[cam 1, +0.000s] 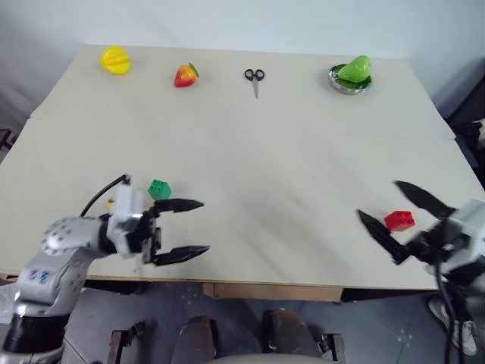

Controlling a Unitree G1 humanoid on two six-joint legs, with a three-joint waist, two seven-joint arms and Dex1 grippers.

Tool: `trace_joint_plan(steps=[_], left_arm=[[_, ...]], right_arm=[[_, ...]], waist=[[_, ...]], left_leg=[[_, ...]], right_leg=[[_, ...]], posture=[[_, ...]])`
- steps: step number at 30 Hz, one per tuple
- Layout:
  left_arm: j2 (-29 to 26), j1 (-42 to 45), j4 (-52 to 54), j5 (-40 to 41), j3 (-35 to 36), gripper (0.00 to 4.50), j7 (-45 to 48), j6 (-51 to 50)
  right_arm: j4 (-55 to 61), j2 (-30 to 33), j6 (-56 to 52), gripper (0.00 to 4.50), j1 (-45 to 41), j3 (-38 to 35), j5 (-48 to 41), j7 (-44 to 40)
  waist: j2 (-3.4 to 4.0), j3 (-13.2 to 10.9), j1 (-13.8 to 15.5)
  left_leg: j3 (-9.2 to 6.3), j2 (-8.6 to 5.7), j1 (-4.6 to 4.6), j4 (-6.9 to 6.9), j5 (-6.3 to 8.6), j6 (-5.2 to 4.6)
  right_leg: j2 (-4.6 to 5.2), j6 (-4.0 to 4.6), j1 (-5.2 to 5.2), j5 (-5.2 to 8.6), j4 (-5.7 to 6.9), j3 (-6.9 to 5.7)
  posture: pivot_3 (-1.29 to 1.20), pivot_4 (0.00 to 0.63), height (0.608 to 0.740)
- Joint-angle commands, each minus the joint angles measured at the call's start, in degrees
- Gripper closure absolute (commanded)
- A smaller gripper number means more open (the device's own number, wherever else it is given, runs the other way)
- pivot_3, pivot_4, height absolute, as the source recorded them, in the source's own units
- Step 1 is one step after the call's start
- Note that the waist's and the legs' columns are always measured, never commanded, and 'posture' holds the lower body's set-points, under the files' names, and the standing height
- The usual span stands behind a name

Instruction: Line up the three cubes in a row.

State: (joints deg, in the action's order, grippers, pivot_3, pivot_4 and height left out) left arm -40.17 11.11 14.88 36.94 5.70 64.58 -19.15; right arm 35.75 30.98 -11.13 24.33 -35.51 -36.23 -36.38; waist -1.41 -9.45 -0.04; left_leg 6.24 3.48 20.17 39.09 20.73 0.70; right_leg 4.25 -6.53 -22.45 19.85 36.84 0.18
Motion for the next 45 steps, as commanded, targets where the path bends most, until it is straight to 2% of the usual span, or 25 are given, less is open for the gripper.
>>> trace_joint_plan(steps=[1,3,6,9,13,15,17,25,31,34,41,43,45], left_arm=[[1.30,5.18,-7.50,-5.94,-5.20,0.02,3.25,4.46],[1.82,8.51,-11.95,-9.86,-9.22,0.02,7.34,8.75],[3.61,11.33,-15.55,-10.21,-10.72,0.02,9.17,9.29],[3.80,11.73,-16.38,-10.14,-11.10,0.02,10.74,8.66],[4.17,11.98,-16.76,-10.10,-11.32,0.02,11.57,7.96],[4.57,11.44,-17.36,-10.31,-10.79,0.02,11.28,8.75],[4.67,10.69,-17.30,-10.39,-10.55,0.02,11.29,9.11],[4.31,7.87,-14.45,-10.66,-9.82,0.02,9.68,8.80],[4.09,5.88,-13.18,-10.74,-8.65,0.02,8.24,9.48],[4.04,5.05,-12.75,-10.74,-8.67,0.00,8.04,9.95],[3.74,4.31,-12.44,-10.59,-7.54,0.00,6.86,10.44],[3.65,3.72,-12.00,-10.27,-6.73,0.00,6.35,10.48],[3.71,3.11,-11.53,-9.54,-5.49,0.00,5.61,10.43]], right_arm=[[-0.57,-4.94,2.88,0.00,6.06,-7.90,-0.41,2.22],[-2.38,-8.37,3.37,0.00,10.54,-8.94,0.28,2.16],[-5.07,-11.05,3.59,0.00,12.39,-8.02,0.99,2.96],[-3.97,-8.96,0.25,0.00,10.44,-6.28,0.77,4.64],[2.09,-0.77,-16.17,0.00,8.70,-6.56,-5.26,11.97],[2.48,5.35,-26.60,0.00,3.00,-7.21,-12.63,18.62],[1.30,9.54,-35.07,0.00,-1.16,-6.77,-16.34,23.59],[-9.58,13.41,-48.93,0.00,-17.58,1.90,-13.03,32.80],[-13.66,13.53,-48.27,0.00,-19.99,7.41,-7.42,29.93],[-15.65,12.28,-45.17,0.60,-21.15,8.61,-5.37,27.52],[-18.24,13.62,-39.55,2.98,-22.51,10.97,-0.86,19.80],[-18.92,16.31,-34.95,3.02,-22.72,13.66,1.64,13.33],[-19.17,20.36,-27.64,3.02,-23.32,18.01,4.08,2.33]], waist=[[0.06,0.02,-0.02],[0.08,0.03,-0.21],[0.08,0.03,-0.55],[0.10,0.02,-1.87],[0.29,-0.01,-1.88],[0.30,-0.01,-1.72],[0.29,-0.01,-1.57],[0.28,0.00,-0.69],[0.28,0.00,-0.14],[0.28,0.00,-0.20],[0.28,0.00,-0.20],[0.28,0.00,-0.28],[0.30,-0.01,-0.38]], left_leg=[[0.04,0.00,0.00,0.00,0.00,0.00],[0.14,-0.03,-0.02,0.00,0.00,0.00],[0.51,0.07,-0.06,0.00,0.00,0.01],[0.58,0.16,-0.11,0.00,0.00,0.00],[0.66,0.32,-0.31,0.00,-0.06,0.00],[0.60,0.35,-0.34,0.00,-0.09,0.01],[0.62,0.32,-0.33,0.00,-0.12,-0.05],[0.24,0.17,0.12,0.00,-0.10,-0.15],[0.44,0.15,0.21,0.00,-0.02,-0.28],[0.54,0.14,0.21,0.00,-0.01,-0.30],[0.59,0.15,0.20,0.00,-0.01,-0.30],[0.60,0.15,0.19,0.00,-0.01,-0.30],[0.63,0.15,0.18,0.00,-0.01,-0.31]], right_leg=[[-0.02,0.00,-0.01,0.00,0.00,0.03],[-0.07,0.00,-0.04,0.00,-0.02,0.09],[-0.21,-0.01,-0.05,0.00,-0.07,0.17],[-0.12,-0.11,-0.07,-0.06,-0.05,0.27],[0.04,-0.12,-0.06,-0.06,0.12,0.31],[0.12,-0.12,-0.06,-0.06,0.15,0.30],[0.26,-0.14,-0.05,-0.08,0.15,0.33],[0.24,-0.12,-0.21,-0.07,-0.04,0.24],[0.24,-0.21,-0.32,-0.12,-0.20,0.13],[0.23,-0.35,-0.31,-0.19,-0.33,0.17],[0.20,-0.38,-0.31,-0.21,-0.34,0.18],[0.20,-0.38,-0.31,-0.21,-0.34,0.18],[0.19,-0.39,-0.31,-0.22,-0.36,0.20]], posture=[[0.00,0.150,0.740],[0.00,0.150,0.740],[0.00,0.150,0.740],[0.00,0.150,0.740],[0.00,0.150,0.740],[0.00,0.150,0.740],[0.00,0.150,0.740],[0.00,0.150,0.740],[0.00,0.150,0.740],[0.00,0.150,0.740],[0.00,0.150,0.740],[0.00,0.150,0.740],[0.00,0.150,0.740]])
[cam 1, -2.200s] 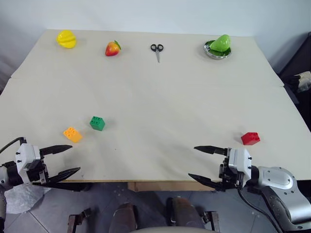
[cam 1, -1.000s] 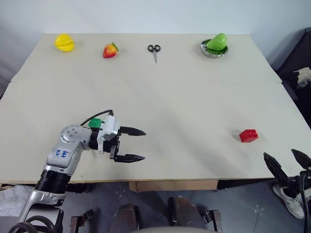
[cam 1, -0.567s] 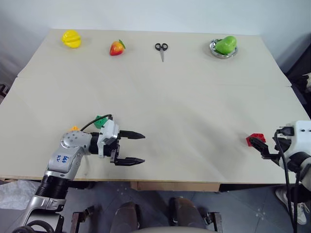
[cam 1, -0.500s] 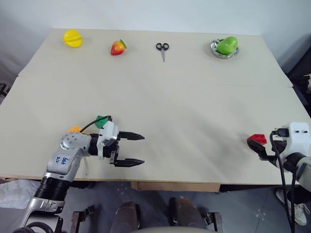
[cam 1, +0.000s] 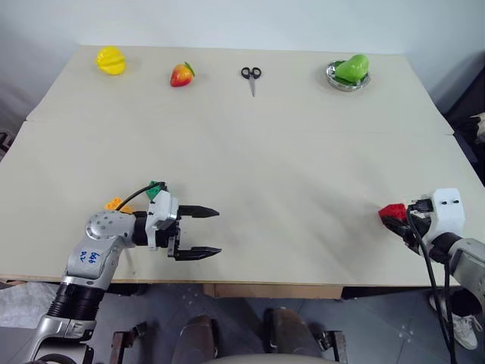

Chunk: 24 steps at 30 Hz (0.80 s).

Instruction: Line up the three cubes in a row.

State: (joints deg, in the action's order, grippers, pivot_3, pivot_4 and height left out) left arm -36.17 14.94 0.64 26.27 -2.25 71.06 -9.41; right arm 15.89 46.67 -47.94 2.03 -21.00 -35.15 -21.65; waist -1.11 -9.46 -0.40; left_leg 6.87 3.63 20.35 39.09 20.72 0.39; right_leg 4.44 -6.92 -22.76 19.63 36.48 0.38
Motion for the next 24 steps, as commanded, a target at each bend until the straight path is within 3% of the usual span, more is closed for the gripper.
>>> trace_joint_plan(steps=[1,3,5,8,13,17,22,23,24], left_arm=[[-0.21,-1.05,2.96,1.62,3.20,0.00,-1.31,0.61],[-0.32,-1.73,3.42,2.73,4.76,0.00,-1.71,0.09],[-1.00,-2.97,3.57,3.40,6.50,0.00,-1.61,-0.14],[-2.09,-4.76,3.17,2.76,7.82,0.00,-1.30,0.51],[-3.24,-7.79,5.00,2.80,9.47,0.00,-2.22,0.21],[-3.48,-9.91,6.98,2.90,10.25,0.00,-3.15,-0.37],[-3.89,-12.36,9.07,3.08,12.09,0.00,-5.16,-1.00],[-4.03,-12.70,9.37,3.32,12.38,0.00,-5.21,-1.32],[-4.11,-12.92,9.60,3.50,12.59,0.00,-5.26,-1.58]], right_arm=[[0.77,6.63,13.99,3.02,-1.49,5.74,4.10,-18.89],[-0.99,8.41,25.24,3.02,-4.50,9.35,4.99,-32.69],[-8.02,9.28,35.08,3.02,-13.12,16.90,8.51,-46.81],[-21.94,8.06,41.81,3.02,-27.28,30.04,18.56,-58.73],[-40.87,-0.97,50.90,3.02,-41.08,37.69,24.73,-67.02],[-52.03,-4.87,59.40,3.02,-45.55,40.29,28.89,-69.58],[-58.64,-7.92,62.06,3.02,-48.92,40.48,30.09,-69.47],[-57.86,-7.54,60.59,2.31,-48.68,40.94,28.95,-70.06],[-57.29,-7.26,59.60,2.05,-48.50,41.26,28.13,-70.46]], waist=[[0.01,-0.01,-0.06],[0.01,-0.01,-0.27],[0.00,-0.06,-0.80],[0.02,-0.11,-1.63],[0.03,-0.14,-1.57],[0.16,-0.23,-1.44],[0.08,-0.22,-2.24],[0.08,-0.22,-2.50],[0.09,-0.22,-2.57]], left_leg=[[0.01,0.00,-0.01,0.00,0.00,0.00],[0.03,0.02,-0.03,0.00,0.00,-0.01],[0.02,0.03,-0.10,0.01,0.00,0.00],[0.14,0.07,-0.21,0.05,-0.01,-0.01],[0.12,0.09,-0.15,0.06,-0.05,-0.02],[0.17,0.05,-0.11,0.10,-0.03,-0.05],[0.19,0.07,-0.23,0.28,-0.03,-0.06],[0.17,0.08,-0.25,0.34,-0.05,-0.02],[0.14,0.09,-0.25,0.38,-0.06,0.00]], right_leg=[[0.00,-0.01,0.00,0.00,0.00,0.00],[-0.05,-0.03,0.01,-0.01,-0.01,0.01],[-0.15,-0.06,0.11,-0.03,-0.07,-0.01],[-0.08,-0.17,0.19,-0.10,-0.12,-0.01],[0.01,-0.12,0.07,-0.07,-0.01,-0.07],[0.13,-0.11,0.04,-0.07,0.26,-0.12],[0.23,-0.12,0.18,-0.08,0.24,-0.17],[0.24,-0.11,0.21,-0.08,0.30,-0.17],[0.25,-0.11,0.21,-0.08,0.36,-0.17]], posture=[[0.00,0.150,0.740],[0.00,0.150,0.740],[0.00,0.150,0.740],[0.00,0.150,0.740],[0.00,0.150,0.740],[0.00,0.150,0.740],[0.00,0.150,0.740],[0.00,0.150,0.740],[0.00,0.150,0.740]])
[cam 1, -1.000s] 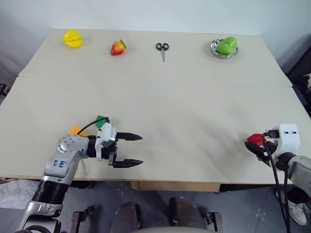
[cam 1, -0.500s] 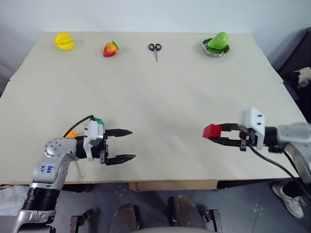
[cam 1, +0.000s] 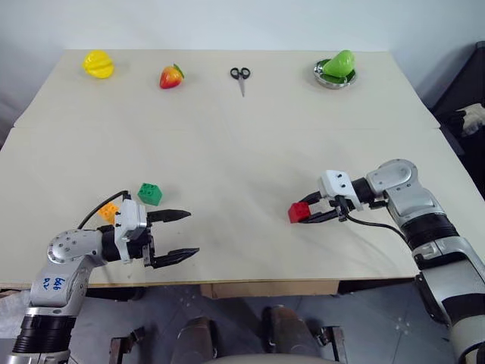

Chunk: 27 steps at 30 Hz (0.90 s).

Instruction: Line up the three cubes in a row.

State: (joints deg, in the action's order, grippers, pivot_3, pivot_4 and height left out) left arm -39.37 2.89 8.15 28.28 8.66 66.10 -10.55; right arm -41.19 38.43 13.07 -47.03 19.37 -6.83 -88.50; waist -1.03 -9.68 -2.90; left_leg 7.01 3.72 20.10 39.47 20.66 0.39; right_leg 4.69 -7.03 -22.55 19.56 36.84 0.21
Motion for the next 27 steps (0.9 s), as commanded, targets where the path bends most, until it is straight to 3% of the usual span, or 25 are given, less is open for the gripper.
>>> trace_joint_plan(steps=[1,7,10,13,18,24,27], left_arm=[[-0.96,-0.97,2.24,1.59,1.81,0.00,-0.36,-0.65],[-0.83,-1.18,1.73,1.65,4.94,0.00,-0.78,2.63],[-1.43,-4.03,2.08,2.89,9.48,0.00,-1.80,2.28],[-1.35,-11.46,3.19,4.14,17.16,0.00,-3.76,1.40],[1.91,-20.10,1.46,5.65,29.99,0.00,-9.08,2.89],[2.42,-23.74,-6.32,4.63,36.91,0.00,-11.18,5.73],[1.50,-23.81,-4.96,4.80,35.23,0.00,-10.32,5.35]], right_arm=[[-0.18,0.79,-0.57,1.80,0.61,0.36,-0.10,-3.67],[6.86,4.15,2.35,0.03,2.12,-5.19,-7.60,-4.00],[15.37,7.49,-1.67,0.03,5.95,-10.25,-13.82,-4.00],[28.36,10.63,-9.66,0.03,15.07,-18.39,-24.37,-2.70],[45.92,7.82,-16.69,0.03,30.57,-27.08,-32.17,10.10],[54.69,1.87,-17.68,0.03,40.49,-30.02,-31.75,19.42],[54.33,0.23,-14.33,0.03,43.41,-29.77,-28.96,19.53]], waist=[[0.05,-0.03,-0.17],[0.29,-0.17,-0.29],[0.40,-0.24,-0.24],[0.37,-0.23,-0.29],[0.21,-0.27,-0.06],[0.07,-0.21,0.23],[-0.05,-0.14,0.76]], left_leg=[[-0.06,0.01,0.01,0.01,-0.01,0.03],[-0.10,0.01,0.09,0.01,-0.04,0.08],[-0.09,-0.01,0.15,-0.04,0.00,0.03],[-0.14,0.00,0.15,-0.30,0.06,0.03],[-0.21,-0.01,0.21,-0.39,0.28,-0.02],[-0.17,-0.12,0.08,-0.36,0.32,-0.05],[-0.24,-0.11,0.09,-0.37,0.32,-0.02]], right_leg=[[0.02,0.01,0.00,0.00,0.03,-0.02],[0.30,0.03,-0.10,0.00,0.09,-0.08],[0.38,0.03,-0.14,0.00,0.10,-0.10],[0.41,0.03,-0.14,0.00,0.03,-0.18],[0.60,0.16,-0.14,0.08,-0.12,-0.60],[0.89,0.13,0.05,0.06,-0.44,-1.01],[0.91,0.14,0.06,0.06,-0.45,-1.15]], posture=[[0.00,0.150,0.740],[0.00,0.150,0.740],[0.00,0.150,0.740],[0.00,0.150,0.740],[0.00,0.150,0.740],[0.00,0.150,0.740],[0.00,0.150,0.740]])
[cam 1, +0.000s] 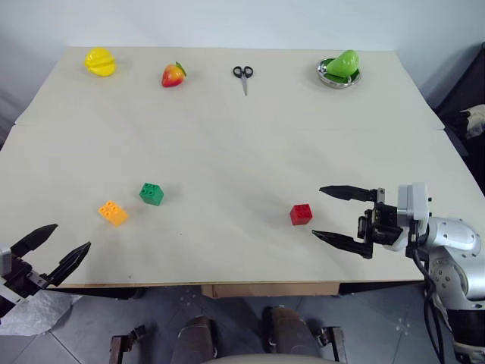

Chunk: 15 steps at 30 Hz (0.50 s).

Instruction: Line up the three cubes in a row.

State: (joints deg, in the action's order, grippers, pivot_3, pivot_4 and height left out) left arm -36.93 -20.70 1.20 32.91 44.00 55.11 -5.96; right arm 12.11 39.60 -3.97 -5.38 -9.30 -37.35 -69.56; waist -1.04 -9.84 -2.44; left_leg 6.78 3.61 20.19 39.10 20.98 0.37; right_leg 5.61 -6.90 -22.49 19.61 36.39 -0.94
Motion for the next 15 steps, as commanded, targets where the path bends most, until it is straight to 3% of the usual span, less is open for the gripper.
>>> trace_joint_plan(steps=[1,5,10,13,15], left_arm=[[-1.57,1.05,4.25,0.02,-1.88,0.00,-0.03,-0.07],[-6.02,4.71,11.83,-1.52,-8.25,0.00,-3.57,-6.98],[-12.08,16.99,20.84,-1.00,-16.19,0.00,-17.98,-28.00],[-13.53,26.21,22.89,-2.99,-21.81,0.00,-27.54,-41.02],[-10.52,33.15,23.44,-2.22,-23.64,0.00,-34.62,-50.48]], right_arm=[[0.45,-0.87,3.06,0.03,1.97,-1.17,2.02,0.37],[-0.49,-0.27,2.59,0.03,2.14,-0.88,2.54,-0.97],[0.74,0.47,-0.03,0.03,2.41,-0.21,1.13,-2.79],[1.82,0.91,-1.55,0.03,2.47,-0.12,0.42,-3.22],[2.65,0.87,-2.24,0.03,2.25,-0.27,0.26,-2.71]], waist=[[-0.04,0.02,0.61],[-0.06,0.03,1.19],[-0.04,0.03,0.92],[0.05,-0.01,0.85],[0.05,-0.02,0.80]], left_leg=[[-0.03,0.01,0.00,0.00,0.03,0.04],[-0.09,-0.04,0.02,0.00,0.01,0.01],[-0.07,0.02,0.02,-0.01,0.00,0.03],[0.03,0.01,0.00,-0.01,-0.01,0.01],[0.09,0.05,0.01,0.00,-0.03,0.00]], right_leg=[[0.00,0.02,0.01,0.01,0.00,-0.03],[0.10,0.21,0.02,-0.11,0.01,-0.14],[0.01,0.23,0.01,-0.12,0.05,-0.23],[-0.07,0.22,0.01,-0.13,0.24,-0.17],[-0.18,0.19,-0.02,-0.14,0.21,-0.14]], posture=[[0.00,0.150,0.740],[0.00,0.150,0.740],[0.00,0.150,0.740],[0.00,0.150,0.740],[0.00,0.150,0.740]])
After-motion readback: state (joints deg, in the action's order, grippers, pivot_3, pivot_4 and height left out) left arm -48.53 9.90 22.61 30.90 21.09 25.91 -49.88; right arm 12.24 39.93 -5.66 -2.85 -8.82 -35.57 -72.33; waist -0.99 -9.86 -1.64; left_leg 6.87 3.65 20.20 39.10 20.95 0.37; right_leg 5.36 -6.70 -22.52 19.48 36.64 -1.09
